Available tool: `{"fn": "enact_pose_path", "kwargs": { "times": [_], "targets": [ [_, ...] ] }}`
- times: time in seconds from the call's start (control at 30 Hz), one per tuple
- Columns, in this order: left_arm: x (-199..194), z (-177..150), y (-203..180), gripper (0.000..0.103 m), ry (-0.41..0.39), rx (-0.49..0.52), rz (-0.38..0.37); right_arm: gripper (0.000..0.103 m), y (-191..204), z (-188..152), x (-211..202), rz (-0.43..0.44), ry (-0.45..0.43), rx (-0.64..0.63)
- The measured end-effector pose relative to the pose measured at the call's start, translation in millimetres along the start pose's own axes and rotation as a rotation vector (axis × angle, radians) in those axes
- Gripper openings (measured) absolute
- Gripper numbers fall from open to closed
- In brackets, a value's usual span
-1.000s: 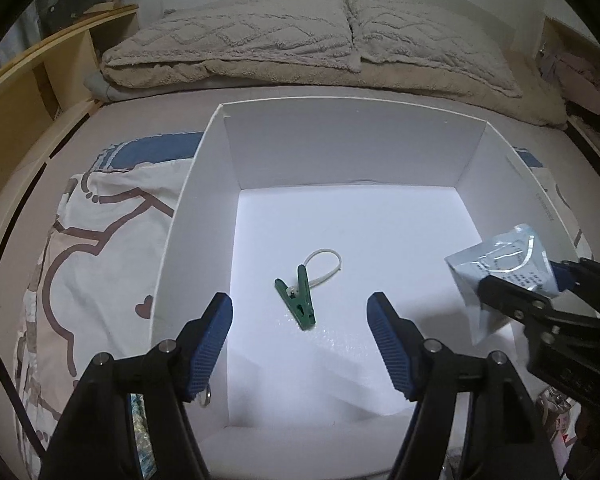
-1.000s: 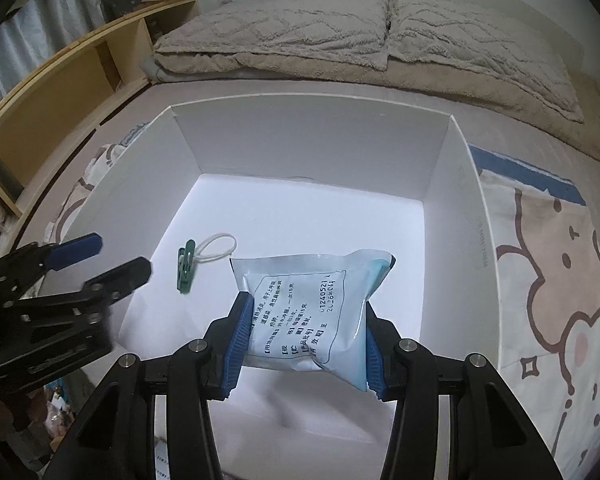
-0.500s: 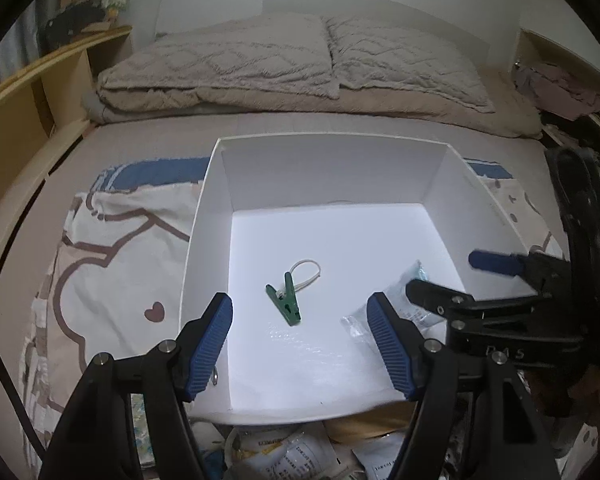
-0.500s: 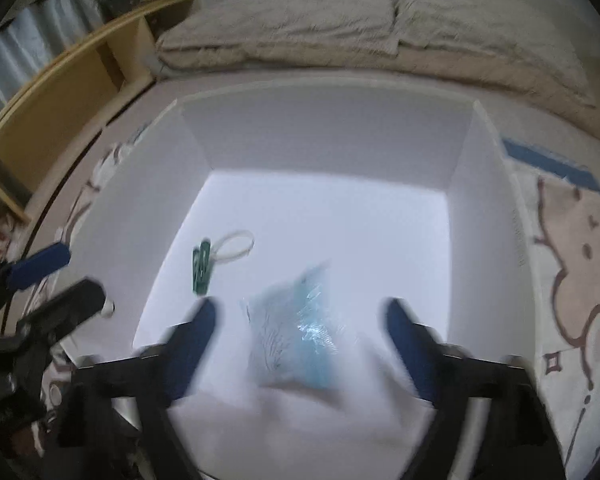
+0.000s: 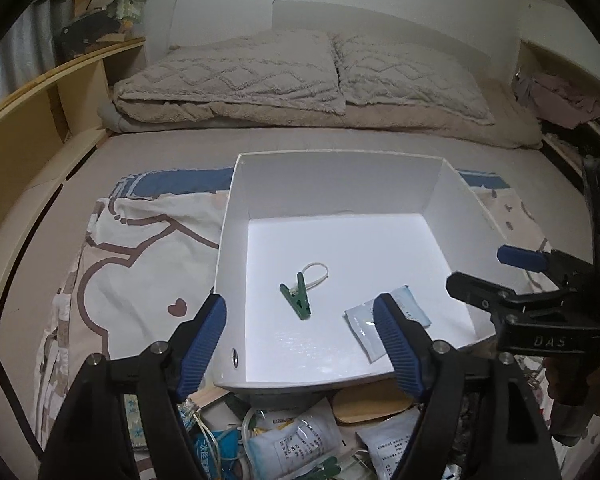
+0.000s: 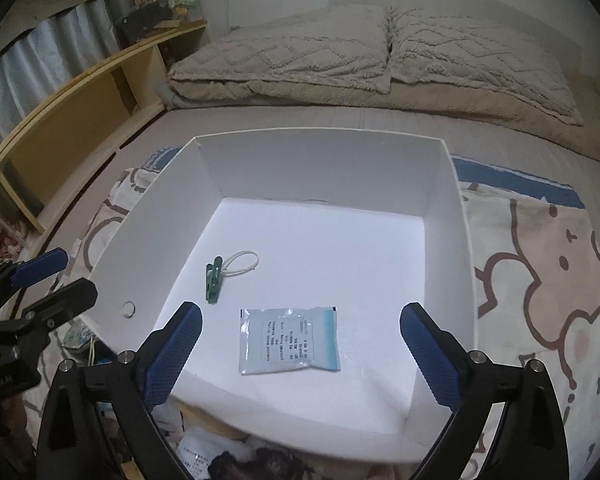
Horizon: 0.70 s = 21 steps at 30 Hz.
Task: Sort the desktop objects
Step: 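Withdraw both grippers from the box back toward the pile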
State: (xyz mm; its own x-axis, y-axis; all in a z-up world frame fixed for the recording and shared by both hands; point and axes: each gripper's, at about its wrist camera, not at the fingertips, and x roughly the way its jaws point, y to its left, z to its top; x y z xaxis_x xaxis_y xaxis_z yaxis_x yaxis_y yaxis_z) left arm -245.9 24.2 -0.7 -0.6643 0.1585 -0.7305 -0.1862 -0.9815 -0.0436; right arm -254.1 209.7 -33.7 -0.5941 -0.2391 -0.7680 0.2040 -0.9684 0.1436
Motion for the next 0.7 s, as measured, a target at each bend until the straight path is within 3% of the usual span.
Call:
{"fn": "enact_pose_path", "kwargs": {
  "times": [0.1, 0.3, 0.7],
  "targets": [
    [-12.6, -0.4, 3.9, 0.095, -0.038, -0.015, 0.004, 0.103, 1.5, -2.0, -9.3, -0.003, -0.023, -0.010],
    [-35.3, -5.3, 9.3, 0.101, -0.080, -0.009, 0.023, 0.103, 3.0, -4.5, -30.3, 0.004, -0.081, 0.000],
    [-75.0, -16.2, 11.6, 0.102, -0.160, -0.011, 0.025, 0.103, 9.9, -30.5, -84.6, -0.047, -0.214, -0.033]
  ]
}}
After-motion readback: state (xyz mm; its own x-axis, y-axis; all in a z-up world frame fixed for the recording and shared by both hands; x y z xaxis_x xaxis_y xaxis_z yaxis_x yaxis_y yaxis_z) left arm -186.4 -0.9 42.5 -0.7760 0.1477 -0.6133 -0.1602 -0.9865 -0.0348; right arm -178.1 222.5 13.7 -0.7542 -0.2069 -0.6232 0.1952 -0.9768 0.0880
